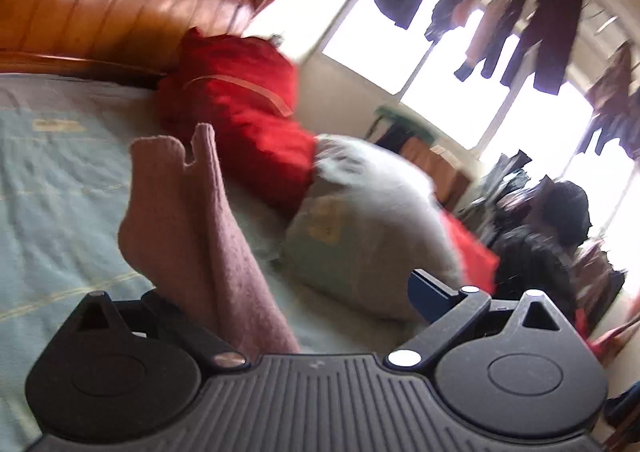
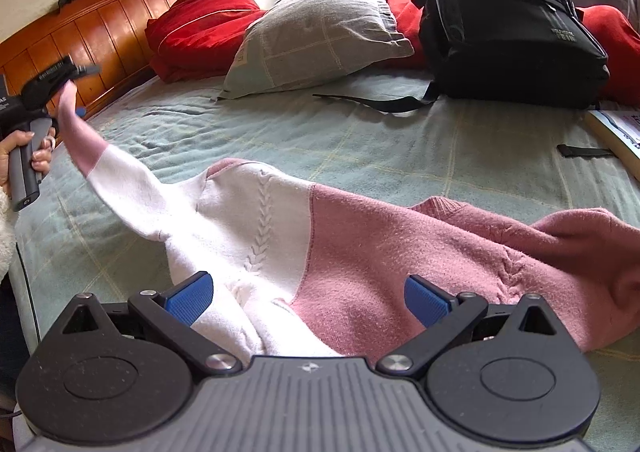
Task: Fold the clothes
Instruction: 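Lay the held sleeve across the sweater body and open the left gripper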
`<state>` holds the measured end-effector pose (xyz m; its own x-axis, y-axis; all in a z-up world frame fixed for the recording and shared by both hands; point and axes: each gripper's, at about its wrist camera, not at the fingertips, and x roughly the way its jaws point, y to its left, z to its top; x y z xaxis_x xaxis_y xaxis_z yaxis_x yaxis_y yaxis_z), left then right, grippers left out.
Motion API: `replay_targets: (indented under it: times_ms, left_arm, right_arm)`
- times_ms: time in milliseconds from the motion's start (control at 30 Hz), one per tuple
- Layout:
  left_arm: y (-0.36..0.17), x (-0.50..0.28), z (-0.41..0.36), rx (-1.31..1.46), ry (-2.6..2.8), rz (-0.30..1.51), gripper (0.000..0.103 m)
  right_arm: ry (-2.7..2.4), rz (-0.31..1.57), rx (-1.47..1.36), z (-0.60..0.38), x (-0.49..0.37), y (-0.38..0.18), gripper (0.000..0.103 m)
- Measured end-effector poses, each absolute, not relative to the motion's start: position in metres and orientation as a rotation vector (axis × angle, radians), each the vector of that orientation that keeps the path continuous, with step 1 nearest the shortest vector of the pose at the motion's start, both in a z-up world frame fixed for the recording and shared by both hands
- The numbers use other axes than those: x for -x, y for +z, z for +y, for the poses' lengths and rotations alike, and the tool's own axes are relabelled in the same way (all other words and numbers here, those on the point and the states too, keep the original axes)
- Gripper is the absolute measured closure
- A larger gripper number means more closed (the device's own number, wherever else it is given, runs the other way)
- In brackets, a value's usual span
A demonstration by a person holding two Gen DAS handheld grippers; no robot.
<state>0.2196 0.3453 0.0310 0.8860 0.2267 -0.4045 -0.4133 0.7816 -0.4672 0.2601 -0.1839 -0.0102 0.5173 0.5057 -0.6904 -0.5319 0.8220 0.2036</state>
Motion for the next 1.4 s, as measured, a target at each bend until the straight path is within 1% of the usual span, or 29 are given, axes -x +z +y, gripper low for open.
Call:
replay_targets:
  times_ms: [200, 300, 533, 700, 800, 900, 1067, 1200, 1333, 1400]
  left_arm:
    - [0.01, -0.216, 0.363, 0.441, 0.562, 0.521, 0.005]
    - [0.01, -0.206, 0.374, 0.405, 0.605, 0.548, 0.005]
    - [0.016, -0.184, 0.384, 0.417, 0.583, 0.58, 0.005]
    - [-0.005, -0.19, 0.351, 0.429, 0.403, 0.672, 0.005]
    - [-0.022, -0.203, 0.314, 0.408, 0.269, 0.757, 0.005]
    - [-0.032, -0.209, 0.264, 0.304, 0.142, 0.798, 0.005]
    - [-0.047, -0.206, 0.199, 0.143, 0.016, 0.795, 0.004]
    - [-0.068, -0.197, 0.191, 0.189, 0.003, 0.812, 0.004]
    - [-0.074, -0.176, 0.196, 0.2, 0.005, 0.768, 0.004]
    - [-0.072, -0.166, 0.192, 0.197, -0.001, 0.774, 0.004]
  right_arm:
    - [0.616, 0.812, 0.043, -0.184, -0.256, -0.007, 0.0]
    - [0.614, 0.815, 0.052, -0.182, -0.254, -0.007, 0.0]
    - [0.632, 0.815, 0.073, -0.17, -0.249, -0.006, 0.0]
    - [0.641, 0.812, 0.094, -0.163, -0.241, -0.004, 0.0]
    - [0.628, 0.812, 0.121, -0.159, -0.236, -0.005, 0.0]
    - [0.587, 0.813, 0.164, -0.16, -0.232, -0.012, 0.0]
    - [0.577, 0.872, 0.16, -0.166, -0.225, -0.037, 0.0]
    - [0.576, 0.909, 0.112, -0.175, -0.222, -0.057, 0.0]
    - [0.626, 0.854, 0.053, -0.189, -0.217, -0.071, 0.0]
    - [0.646, 0.833, 0.037, -0.194, -0.215, -0.075, 0.0]
